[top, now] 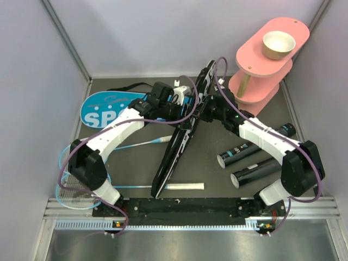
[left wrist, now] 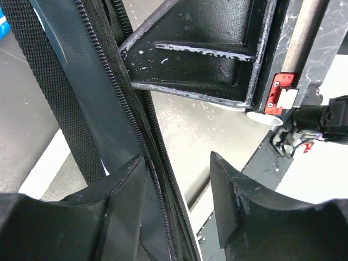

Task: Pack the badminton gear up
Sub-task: Adjust the racket bag at the center of the board.

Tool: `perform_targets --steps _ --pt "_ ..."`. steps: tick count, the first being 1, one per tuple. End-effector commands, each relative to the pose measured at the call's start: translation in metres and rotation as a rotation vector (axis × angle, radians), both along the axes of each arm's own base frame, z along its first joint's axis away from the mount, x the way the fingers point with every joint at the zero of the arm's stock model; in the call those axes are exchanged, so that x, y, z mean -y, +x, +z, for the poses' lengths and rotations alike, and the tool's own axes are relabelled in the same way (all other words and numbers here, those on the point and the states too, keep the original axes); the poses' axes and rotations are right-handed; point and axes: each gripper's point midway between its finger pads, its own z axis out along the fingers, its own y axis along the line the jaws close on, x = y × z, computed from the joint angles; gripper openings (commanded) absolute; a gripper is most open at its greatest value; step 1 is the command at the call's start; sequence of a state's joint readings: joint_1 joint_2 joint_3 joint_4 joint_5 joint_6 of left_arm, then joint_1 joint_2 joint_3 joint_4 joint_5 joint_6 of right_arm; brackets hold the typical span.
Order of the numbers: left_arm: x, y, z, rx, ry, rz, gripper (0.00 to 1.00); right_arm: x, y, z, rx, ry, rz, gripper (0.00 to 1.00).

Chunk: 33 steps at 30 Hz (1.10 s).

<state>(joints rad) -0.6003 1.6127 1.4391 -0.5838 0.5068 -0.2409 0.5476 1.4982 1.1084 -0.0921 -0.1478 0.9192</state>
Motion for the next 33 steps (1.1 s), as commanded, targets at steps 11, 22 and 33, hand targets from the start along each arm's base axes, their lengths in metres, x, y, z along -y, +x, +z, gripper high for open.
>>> perform_targets --steps 11,22,33 --pt "-0.007 0.023 -0.005 0.200 0.241 0.120 0.00 0.015 -0.007 0.040 0.100 0.028 -0.034 0.10" --pt "-0.038 0.004 0.040 0.414 0.297 0.082 0.00 0.078 0.002 0.090 0.239 -0.298 -0.104 0.52" --pt "-0.062 -0.050 0.046 0.508 0.246 -0.101 0.00 0.068 -0.015 0.120 0.495 -0.492 0.241 0.52"
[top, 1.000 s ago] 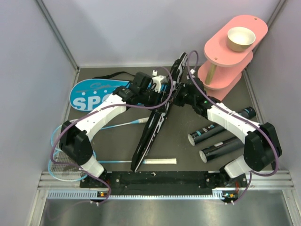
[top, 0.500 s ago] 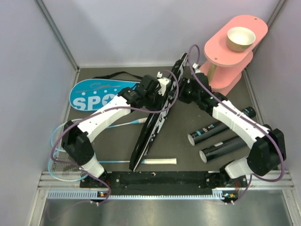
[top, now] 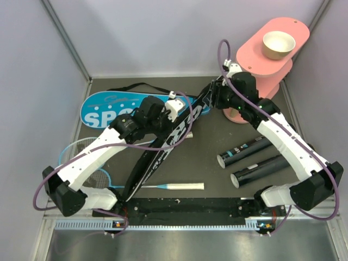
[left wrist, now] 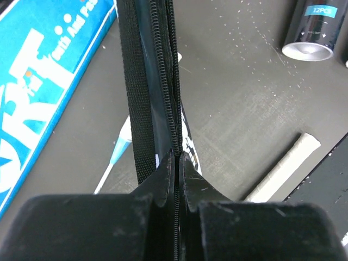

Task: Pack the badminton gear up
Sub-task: Adjust the racket bag at the center of the board.

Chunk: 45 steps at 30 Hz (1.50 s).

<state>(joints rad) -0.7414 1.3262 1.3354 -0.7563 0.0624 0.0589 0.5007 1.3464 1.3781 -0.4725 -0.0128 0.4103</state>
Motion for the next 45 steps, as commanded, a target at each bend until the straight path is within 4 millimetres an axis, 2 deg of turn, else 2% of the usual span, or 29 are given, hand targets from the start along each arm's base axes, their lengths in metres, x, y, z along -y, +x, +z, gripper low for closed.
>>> perform_targets --steps 1,2,3,7,12,15,18,22,25,28,30,36,41,45 --pt "0.004 -0.018 0.023 0.103 -0.071 -0.141 0.00 -0.001 -0.012 0.028 0.148 -0.136 0.197 0.50" --pt "0.000 -0.023 0.011 0.091 -0.055 -0.151 0.00 0.000 -0.013 0.030 0.168 -0.157 0.208 0.47" --pt "0.000 -0.024 0.014 0.115 -0.072 -0.159 0.00 0.003 -0.013 0.033 0.204 -0.196 0.229 0.45" --pt "-0.004 -0.032 0.008 0.114 -0.074 -0.178 0.00 0.024 -0.008 0.028 0.204 -0.305 0.171 0.43" --pt "-0.002 -0.045 0.008 0.096 -0.120 -0.217 0.00 0.023 -0.016 0.011 0.177 -0.333 0.224 0.43" --pt "0.004 -0.052 0.002 0.056 -0.135 -0.257 0.00 0.036 -0.017 0.014 0.208 -0.409 0.208 0.41" --pt "0.005 -0.051 -0.005 0.028 -0.120 -0.248 0.00 0.043 -0.013 0.027 0.263 -0.474 0.215 0.38" --pt "0.003 -0.046 -0.008 0.018 -0.105 -0.209 0.00 0.042 -0.009 0.031 0.311 -0.552 0.274 0.32" --pt "0.003 -0.046 -0.009 0.011 -0.105 -0.204 0.00 0.033 -0.009 0.027 0.328 -0.576 0.365 0.29" --pt "0.004 -0.045 -0.013 0.001 -0.097 -0.201 0.00 0.021 -0.004 0.020 0.338 -0.586 0.441 0.31" --pt "0.002 -0.044 -0.016 0.001 -0.089 -0.194 0.00 0.013 0.002 0.012 0.334 -0.595 0.484 0.36" --pt "0.000 -0.042 -0.013 0.014 -0.088 -0.179 0.00 -0.001 0.003 0.006 0.366 -0.590 0.571 0.36" --pt "0.002 -0.041 -0.013 0.011 -0.091 -0.178 0.00 -0.006 0.001 0.007 0.405 -0.595 0.617 0.36" --pt "0.002 -0.041 -0.014 0.012 -0.090 -0.178 0.00 -0.006 0.002 -0.001 0.405 -0.617 0.637 0.36"
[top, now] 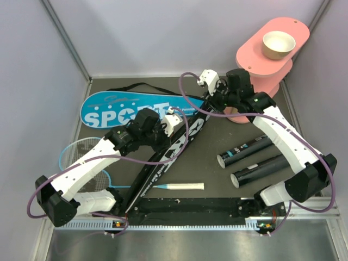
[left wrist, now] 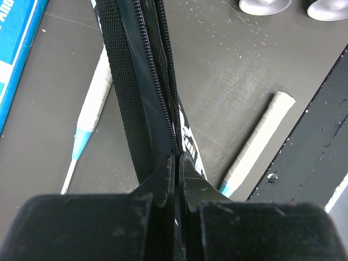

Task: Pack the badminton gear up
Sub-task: Adjust the racket bag at the center of the board.

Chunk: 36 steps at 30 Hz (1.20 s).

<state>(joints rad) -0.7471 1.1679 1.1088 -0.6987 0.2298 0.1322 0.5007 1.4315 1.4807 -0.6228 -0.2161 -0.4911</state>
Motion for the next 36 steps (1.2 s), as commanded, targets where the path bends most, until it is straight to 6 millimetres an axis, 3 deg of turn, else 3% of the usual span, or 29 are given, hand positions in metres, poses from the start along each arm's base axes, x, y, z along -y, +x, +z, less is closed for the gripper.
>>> perform_targets --steps 1,9,13,19,24,28,32,36 --pt "0.008 0.008 0.016 0.048 -0.050 0.002 0.00 -0.005 0.000 0.017 0.074 0.014 0.064 0.36" --pt "0.009 0.009 0.016 0.048 -0.051 0.007 0.00 -0.007 0.003 0.016 0.093 0.001 0.080 0.33" --pt "0.009 0.009 0.018 0.055 -0.053 0.007 0.00 -0.007 0.000 0.001 0.067 -0.015 0.095 0.26" --pt "0.009 0.010 0.018 0.057 -0.051 0.010 0.00 -0.009 -0.003 -0.015 0.038 -0.034 0.108 0.31" --pt "0.009 0.011 0.019 0.057 -0.054 0.015 0.00 -0.012 0.000 -0.015 0.054 -0.025 0.106 0.19" --pt "0.009 0.013 0.016 0.059 -0.053 0.026 0.00 -0.021 -0.007 -0.015 0.055 -0.011 0.125 0.00" --pt "0.010 0.016 0.014 0.060 -0.055 0.043 0.00 -0.029 -0.017 -0.018 0.030 0.034 0.125 0.00" --pt "0.008 0.020 0.008 0.053 -0.041 0.068 0.00 -0.030 -0.028 -0.006 0.018 0.123 0.094 0.00"
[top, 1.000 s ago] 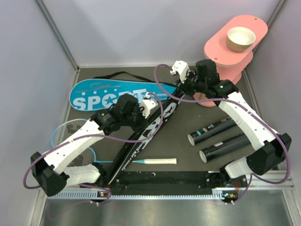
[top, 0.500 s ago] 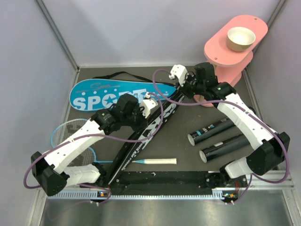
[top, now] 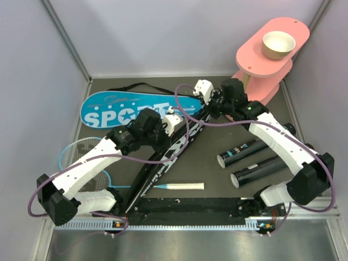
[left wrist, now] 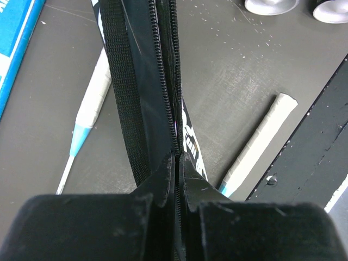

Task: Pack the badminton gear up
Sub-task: Adjust the racket bag at the center of the board.

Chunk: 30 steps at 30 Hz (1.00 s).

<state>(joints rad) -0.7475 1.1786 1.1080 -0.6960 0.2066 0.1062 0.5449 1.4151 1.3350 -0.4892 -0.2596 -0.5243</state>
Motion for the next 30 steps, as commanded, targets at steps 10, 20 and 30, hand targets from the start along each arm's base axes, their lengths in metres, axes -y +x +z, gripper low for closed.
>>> perform_targets --steps 10,20,30 --pt "0.011 0.017 0.012 0.045 -0.075 0.059 0.00 0.041 -0.007 0.086 -0.419 0.634 -0.811 0.00" --pt "0.016 0.018 0.017 -0.010 -0.093 0.153 0.00 0.036 -0.014 0.069 -0.612 0.775 -1.027 0.61" --pt "0.016 0.016 0.017 0.041 -0.073 0.238 0.00 0.042 -0.009 0.035 -0.685 0.839 -1.271 0.38"
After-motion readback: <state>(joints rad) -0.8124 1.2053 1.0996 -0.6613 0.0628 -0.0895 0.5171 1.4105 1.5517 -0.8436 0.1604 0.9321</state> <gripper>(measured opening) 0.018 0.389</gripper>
